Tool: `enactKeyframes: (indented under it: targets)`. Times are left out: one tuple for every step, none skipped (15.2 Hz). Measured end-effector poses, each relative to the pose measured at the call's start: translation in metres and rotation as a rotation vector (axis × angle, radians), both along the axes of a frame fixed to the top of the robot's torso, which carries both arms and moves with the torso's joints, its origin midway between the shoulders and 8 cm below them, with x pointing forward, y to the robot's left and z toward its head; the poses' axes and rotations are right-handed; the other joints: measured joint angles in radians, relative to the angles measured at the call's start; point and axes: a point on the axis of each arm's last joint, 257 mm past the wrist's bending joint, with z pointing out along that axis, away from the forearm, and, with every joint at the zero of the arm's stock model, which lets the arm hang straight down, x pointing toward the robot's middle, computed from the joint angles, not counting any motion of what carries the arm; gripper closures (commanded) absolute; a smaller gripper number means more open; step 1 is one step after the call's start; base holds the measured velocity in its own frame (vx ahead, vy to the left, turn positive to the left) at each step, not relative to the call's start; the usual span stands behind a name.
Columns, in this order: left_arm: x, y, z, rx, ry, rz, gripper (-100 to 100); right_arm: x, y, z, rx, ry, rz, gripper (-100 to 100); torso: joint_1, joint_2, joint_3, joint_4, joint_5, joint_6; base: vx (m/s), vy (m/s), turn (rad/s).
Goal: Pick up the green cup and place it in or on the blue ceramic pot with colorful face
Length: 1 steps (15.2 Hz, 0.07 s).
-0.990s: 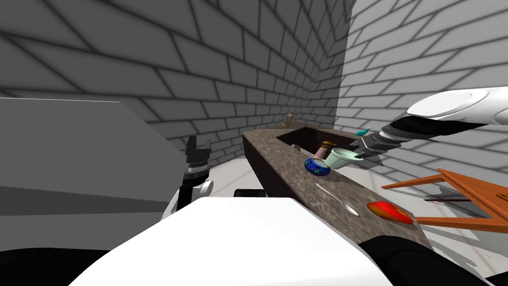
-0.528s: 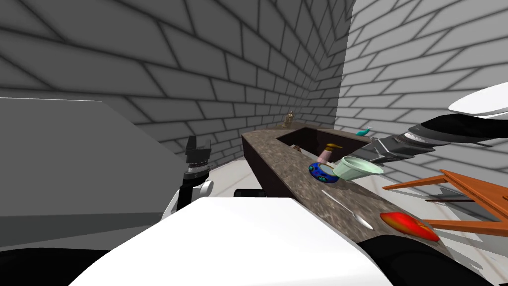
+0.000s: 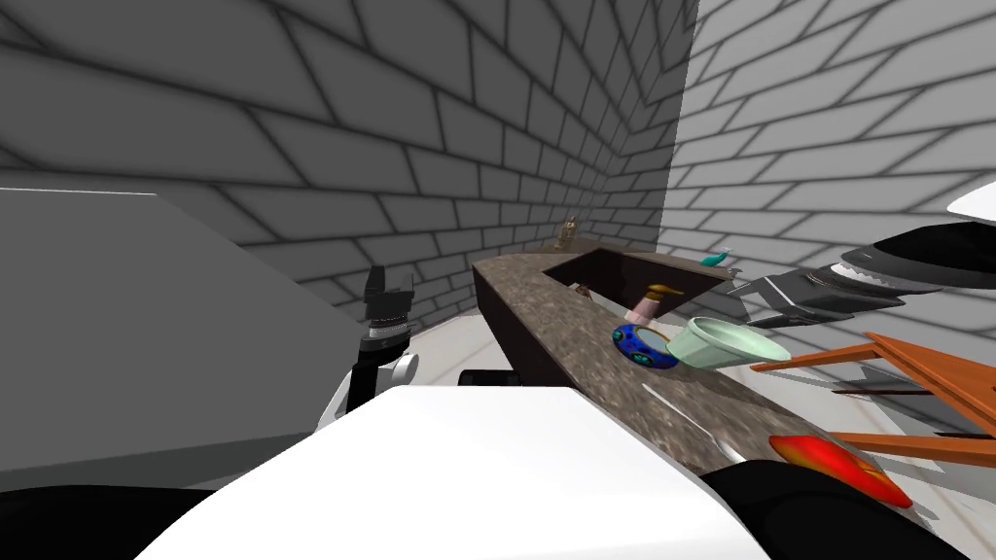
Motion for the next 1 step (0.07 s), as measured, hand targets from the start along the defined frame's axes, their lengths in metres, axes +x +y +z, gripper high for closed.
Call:
enactKeyframes:
  targets:
    - [0.0,0.0,0.0,0.0,0.0,0.0,0,0.0,0.0,0.0,0.0,0.0,0.0,-100,0.0,0.001,0.001,0.0,0.0,0.0,0.0,0.0,0.0]
